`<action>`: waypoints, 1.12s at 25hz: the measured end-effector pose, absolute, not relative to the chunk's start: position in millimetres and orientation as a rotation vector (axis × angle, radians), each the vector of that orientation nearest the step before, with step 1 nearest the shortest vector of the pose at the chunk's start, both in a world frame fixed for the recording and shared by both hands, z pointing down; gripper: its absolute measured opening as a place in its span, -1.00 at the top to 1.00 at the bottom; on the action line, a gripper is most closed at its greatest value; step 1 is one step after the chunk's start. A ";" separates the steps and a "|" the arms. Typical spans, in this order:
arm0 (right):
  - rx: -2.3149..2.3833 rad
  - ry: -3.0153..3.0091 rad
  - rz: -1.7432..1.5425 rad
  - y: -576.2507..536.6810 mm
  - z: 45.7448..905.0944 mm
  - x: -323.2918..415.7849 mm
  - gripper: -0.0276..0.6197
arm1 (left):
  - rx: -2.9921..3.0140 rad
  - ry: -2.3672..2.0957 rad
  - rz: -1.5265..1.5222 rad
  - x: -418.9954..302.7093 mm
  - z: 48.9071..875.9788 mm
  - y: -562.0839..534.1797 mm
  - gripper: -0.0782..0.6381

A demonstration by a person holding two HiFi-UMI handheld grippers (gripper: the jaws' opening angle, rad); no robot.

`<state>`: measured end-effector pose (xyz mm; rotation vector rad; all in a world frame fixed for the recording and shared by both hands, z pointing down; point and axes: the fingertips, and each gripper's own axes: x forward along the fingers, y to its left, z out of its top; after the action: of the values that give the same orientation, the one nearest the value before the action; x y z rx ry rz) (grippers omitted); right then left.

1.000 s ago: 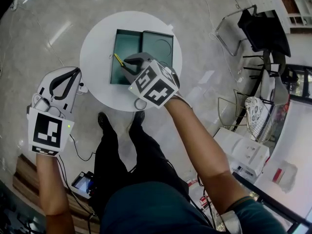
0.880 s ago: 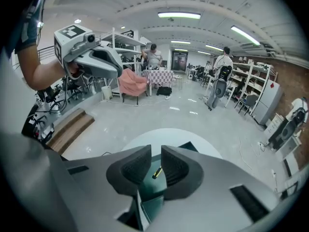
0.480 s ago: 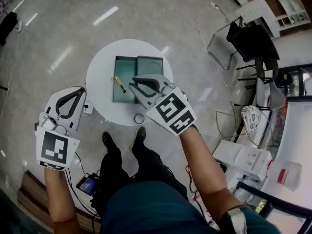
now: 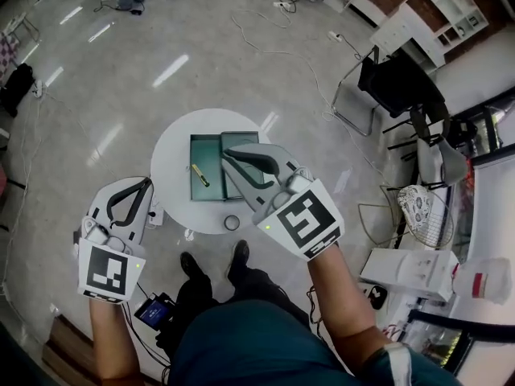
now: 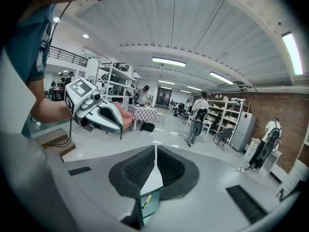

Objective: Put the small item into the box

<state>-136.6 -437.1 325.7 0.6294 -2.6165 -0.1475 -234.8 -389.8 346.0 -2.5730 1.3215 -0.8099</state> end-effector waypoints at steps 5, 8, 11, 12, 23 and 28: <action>0.677 -2.664 -0.229 -415.6 277.6 -113.8 0.79 | -2.543 1.321 -0.746 -220.3 307.4 -371.4 0.73; 0.706 -2.658 -0.237 -405.9 262.8 -105.9 0.80 | -2.529 1.302 -0.739 -217.5 293.6 -364.0 0.73; 0.730 -2.659 -0.232 -394.0 254.3 -97.2 0.80 | -2.521 1.282 -0.732 -211.8 283.3 -353.6 0.73; 0.741 -2.662 -0.228 -391.0 252.2 -94.6 0.80 | -2.520 1.279 -0.730 -210.8 281.1 -350.4 0.73; 0.821 -2.650 -0.155 -379.8 241.3 -78.4 0.80 | -2.539 1.262 -0.730 -204.4 271.0 -337.5 0.73; 0.826 -2.643 -0.156 -383.5 243.0 -82.6 0.80 | -2.555 1.247 -0.727 -205.8 277.1 -338.3 0.73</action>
<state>-82.6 -383.5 243.0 0.8263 -2.6434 -0.1564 -205.8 -338.3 277.1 -2.5553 1.2468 -0.7269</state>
